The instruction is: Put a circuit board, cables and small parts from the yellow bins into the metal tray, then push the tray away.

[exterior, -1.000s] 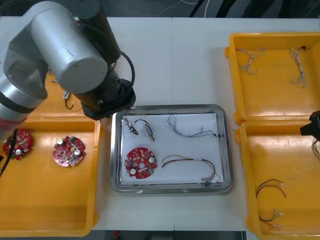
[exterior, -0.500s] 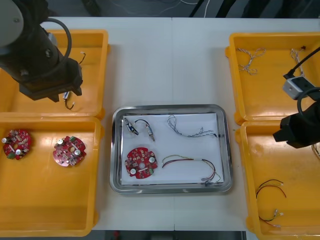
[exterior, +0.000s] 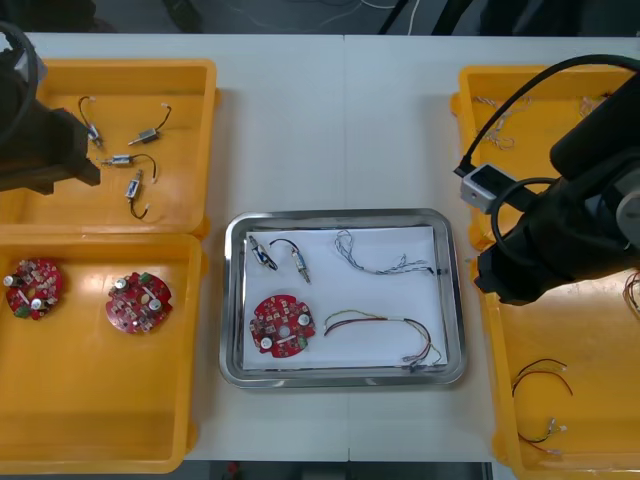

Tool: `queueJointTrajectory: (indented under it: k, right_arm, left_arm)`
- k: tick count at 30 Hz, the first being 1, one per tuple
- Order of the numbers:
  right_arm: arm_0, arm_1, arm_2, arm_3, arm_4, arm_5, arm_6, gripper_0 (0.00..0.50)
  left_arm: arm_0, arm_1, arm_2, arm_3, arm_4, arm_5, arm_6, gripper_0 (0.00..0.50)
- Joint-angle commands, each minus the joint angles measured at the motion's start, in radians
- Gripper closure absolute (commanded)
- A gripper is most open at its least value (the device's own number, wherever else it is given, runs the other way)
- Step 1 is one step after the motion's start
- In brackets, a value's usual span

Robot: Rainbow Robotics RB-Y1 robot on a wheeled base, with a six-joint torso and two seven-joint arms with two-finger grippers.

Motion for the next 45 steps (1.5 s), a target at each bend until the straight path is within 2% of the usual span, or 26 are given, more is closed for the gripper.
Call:
queueJointTrajectory:
  k: [1,6,12,21,26,31,36,45]
  right_arm:
    - [-0.065,0.041,0.073,-0.03,0.037,0.005,-0.031,0.0]
    - [-0.118,0.065,0.155,-0.03,0.04,0.005,-0.025,0.0]
    - [-0.164,0.116,0.249,-0.03,0.046,0.005,-0.02,0.0]
    - [-0.229,0.205,0.435,-0.028,0.128,0.005,-0.025,0.0]
    - [-0.24,0.246,0.527,-0.024,0.183,-0.004,-0.022,0.0]
    - [-0.246,0.285,0.617,0.007,0.22,-0.065,-0.008,0.0]
    - [-0.26,0.297,0.705,0.03,0.263,-0.134,0.005,0.0]
    - [-0.278,0.295,0.838,0.078,0.281,-0.243,0.018,0.0]
  left_arm:
    - [0.122,0.051,0.107,-0.08,0.009,0.007,-0.027,0.0]
    - [0.257,0.051,0.186,-0.147,0.009,0.007,-0.065,0.0]
    - [0.371,0.05,0.236,-0.21,0.009,0.001,-0.094,0.0]
    - [0.53,0.03,0.319,-0.287,0.003,-0.038,-0.168,0.0]
    - [0.567,0.011,0.353,-0.301,-0.01,-0.046,-0.182,0.0]
    - [0.567,-0.018,0.36,-0.301,-0.043,-0.046,-0.194,0.0]
    - [0.572,-0.018,0.36,-0.299,-0.049,-0.048,-0.206,0.0]
    - [0.572,-0.018,0.36,-0.299,-0.049,-0.048,-0.206,0.0]
